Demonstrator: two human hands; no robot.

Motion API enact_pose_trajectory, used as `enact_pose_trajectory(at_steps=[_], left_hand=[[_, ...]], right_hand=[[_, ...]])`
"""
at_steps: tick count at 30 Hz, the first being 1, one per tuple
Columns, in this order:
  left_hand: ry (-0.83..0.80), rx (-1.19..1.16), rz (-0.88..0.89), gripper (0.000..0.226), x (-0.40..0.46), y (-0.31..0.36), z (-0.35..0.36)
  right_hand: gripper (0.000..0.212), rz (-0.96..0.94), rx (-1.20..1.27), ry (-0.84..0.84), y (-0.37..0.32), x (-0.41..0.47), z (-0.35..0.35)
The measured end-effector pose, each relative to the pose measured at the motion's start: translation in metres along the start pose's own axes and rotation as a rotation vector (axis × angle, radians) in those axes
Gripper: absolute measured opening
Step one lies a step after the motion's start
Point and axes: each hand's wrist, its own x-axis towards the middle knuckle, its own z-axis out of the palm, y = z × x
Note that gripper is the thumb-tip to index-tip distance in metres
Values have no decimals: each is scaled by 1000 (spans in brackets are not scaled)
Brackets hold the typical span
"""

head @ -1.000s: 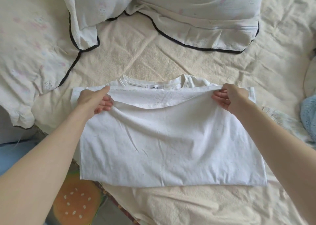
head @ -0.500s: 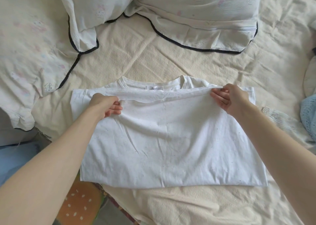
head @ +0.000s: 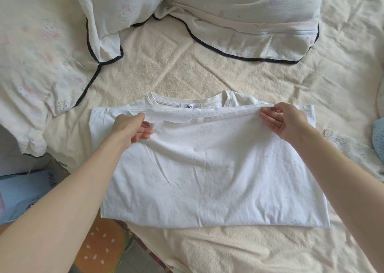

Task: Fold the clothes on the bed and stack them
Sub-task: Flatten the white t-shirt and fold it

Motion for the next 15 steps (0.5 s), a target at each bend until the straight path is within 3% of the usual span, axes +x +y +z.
enact_pose_trajectory(at_steps=[7, 9, 10, 12, 14, 15], left_hand=[[27, -447, 13, 22, 0, 15, 0], [41, -481, 59, 19, 0, 11, 6], [74, -414, 139, 19, -1, 6, 10], [209, -42, 464, 23, -5, -9, 19], [267, 353, 886, 27, -16, -26, 32], [241, 516, 1055, 32, -22, -33, 40]], right_hand=[[12, 3, 131, 22, -3, -2, 2], [13, -21, 151, 36, 0, -1, 4], [12, -76, 118, 67, 4, -1, 5], [10, -340, -142, 170, 18, -4, 8], [15, -763, -582, 210, 40, -15, 11], [20, -977, -781, 153, 53, -22, 13]])
